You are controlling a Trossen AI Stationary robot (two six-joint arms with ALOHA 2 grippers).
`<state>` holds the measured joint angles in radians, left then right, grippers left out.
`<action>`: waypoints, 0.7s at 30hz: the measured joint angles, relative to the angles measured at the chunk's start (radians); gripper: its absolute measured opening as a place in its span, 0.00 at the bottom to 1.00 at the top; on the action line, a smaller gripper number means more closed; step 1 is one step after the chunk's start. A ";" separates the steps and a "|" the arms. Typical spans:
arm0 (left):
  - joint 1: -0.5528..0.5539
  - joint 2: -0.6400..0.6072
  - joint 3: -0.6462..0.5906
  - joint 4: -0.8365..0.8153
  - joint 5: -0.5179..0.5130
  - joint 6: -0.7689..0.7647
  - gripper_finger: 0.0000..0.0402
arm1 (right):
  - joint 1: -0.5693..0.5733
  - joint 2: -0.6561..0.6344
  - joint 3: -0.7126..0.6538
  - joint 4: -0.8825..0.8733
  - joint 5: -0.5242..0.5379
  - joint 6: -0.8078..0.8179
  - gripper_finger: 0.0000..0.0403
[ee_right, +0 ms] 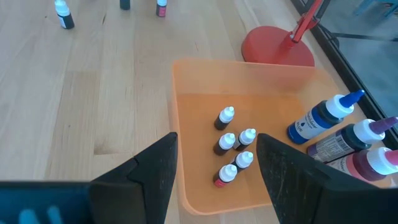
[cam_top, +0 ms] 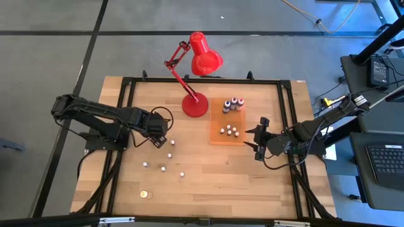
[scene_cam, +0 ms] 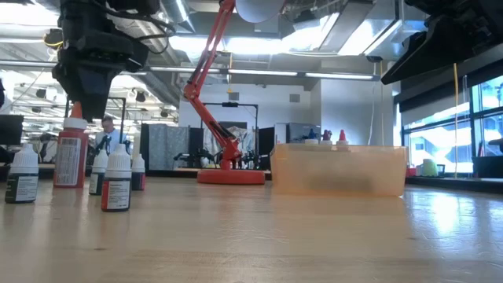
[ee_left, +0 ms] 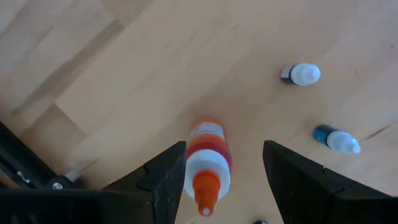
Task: Pick & Place food coloring
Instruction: Put the large orange food coloring bottle into the orange bin
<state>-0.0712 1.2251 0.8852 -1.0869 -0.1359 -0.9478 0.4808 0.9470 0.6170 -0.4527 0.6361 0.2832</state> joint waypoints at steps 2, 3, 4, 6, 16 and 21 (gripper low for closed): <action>0.000 0.000 0.000 -0.004 0.002 0.000 0.52 | 0.000 0.000 0.000 0.000 0.000 0.000 0.55; 0.000 0.000 0.000 -0.011 0.002 -0.004 0.52 | 0.000 0.000 0.000 0.000 0.000 0.000 0.55; 0.000 0.000 0.000 -0.019 0.001 -0.008 0.52 | 0.000 0.000 0.000 0.000 0.000 0.000 0.55; 0.000 0.003 0.000 -0.027 0.001 -0.009 0.52 | 0.000 0.000 0.000 0.000 0.000 0.000 0.55; 0.000 0.047 0.000 -0.045 0.048 -0.025 0.52 | 0.000 0.000 0.000 0.000 0.000 -0.001 0.55; 0.000 0.061 0.000 -0.043 0.051 -0.010 0.52 | 0.000 0.000 0.000 -0.001 0.000 -0.001 0.55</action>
<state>-0.0711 1.2858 0.8856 -1.1298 -0.0852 -0.9577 0.4808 0.9468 0.6170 -0.4539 0.6357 0.2825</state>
